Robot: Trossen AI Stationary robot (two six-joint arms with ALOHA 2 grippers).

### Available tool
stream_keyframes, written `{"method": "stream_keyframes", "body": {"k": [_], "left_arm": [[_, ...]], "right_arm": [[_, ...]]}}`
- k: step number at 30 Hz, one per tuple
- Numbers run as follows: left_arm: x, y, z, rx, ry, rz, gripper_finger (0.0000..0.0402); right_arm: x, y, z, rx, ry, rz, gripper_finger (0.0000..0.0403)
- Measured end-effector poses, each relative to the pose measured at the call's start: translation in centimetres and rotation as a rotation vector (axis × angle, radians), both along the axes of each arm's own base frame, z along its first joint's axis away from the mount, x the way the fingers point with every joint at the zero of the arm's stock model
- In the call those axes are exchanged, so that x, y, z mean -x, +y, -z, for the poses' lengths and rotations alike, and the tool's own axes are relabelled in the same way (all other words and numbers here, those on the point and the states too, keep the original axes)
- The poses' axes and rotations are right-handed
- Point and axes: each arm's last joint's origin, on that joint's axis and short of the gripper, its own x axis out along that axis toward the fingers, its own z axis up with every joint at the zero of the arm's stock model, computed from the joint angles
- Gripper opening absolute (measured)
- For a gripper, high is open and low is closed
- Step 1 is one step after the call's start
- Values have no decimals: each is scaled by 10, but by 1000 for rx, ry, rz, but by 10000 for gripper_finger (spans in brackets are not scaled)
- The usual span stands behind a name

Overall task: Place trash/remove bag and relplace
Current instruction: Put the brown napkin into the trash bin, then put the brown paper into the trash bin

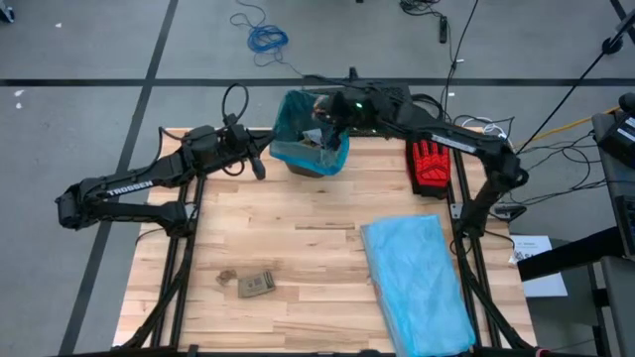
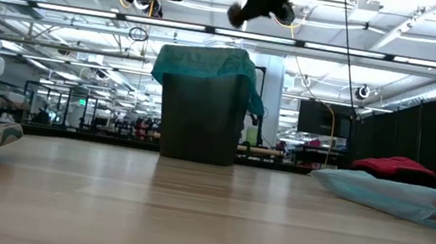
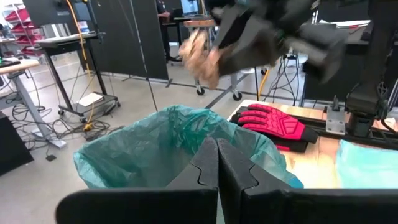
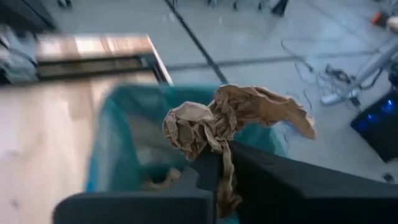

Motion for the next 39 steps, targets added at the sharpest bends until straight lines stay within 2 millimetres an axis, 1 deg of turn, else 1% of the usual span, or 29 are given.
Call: {"method": "stream_keyframes", "body": {"k": [3,5,7,11,15,17,20,24,27,30,32,36,39], "left_arm": [[0,0,0,0,1,0,0],[0,0,0,-1,1,0,0],[0,0,0,-8,10,4,0],[0,-2,4,-4,44,71,0],[-1,-5,8,26,77,173,0],[0,-8,10,52,111,231,0],[0,-19,7,85,188,285,0],[-1,-41,6,129,295,384,0],[0,-60,10,206,377,441,0],[-2,-81,23,300,495,503,0],[-6,-95,32,357,571,540,0],[-18,-122,55,462,736,582,0],[-26,-138,74,544,862,576,0]], "right_arm": [[-8,-10,9,-19,57,11,57],[-12,-13,10,-20,60,12,89],[-15,-14,9,-15,48,9,125],[-18,-15,9,-8,31,9,192],[-15,-12,9,0,61,-5,240],[-11,-5,5,-9,81,-23,248],[0,12,-6,-47,90,-116,249],[17,40,-19,-101,130,-215,241],[30,62,-22,-146,209,-275,235],[36,81,-17,-195,310,-311,233],[35,92,-9,-229,354,-325,233],[30,115,10,-267,412,-362,233],[25,131,27,-291,439,-384,233]]}}
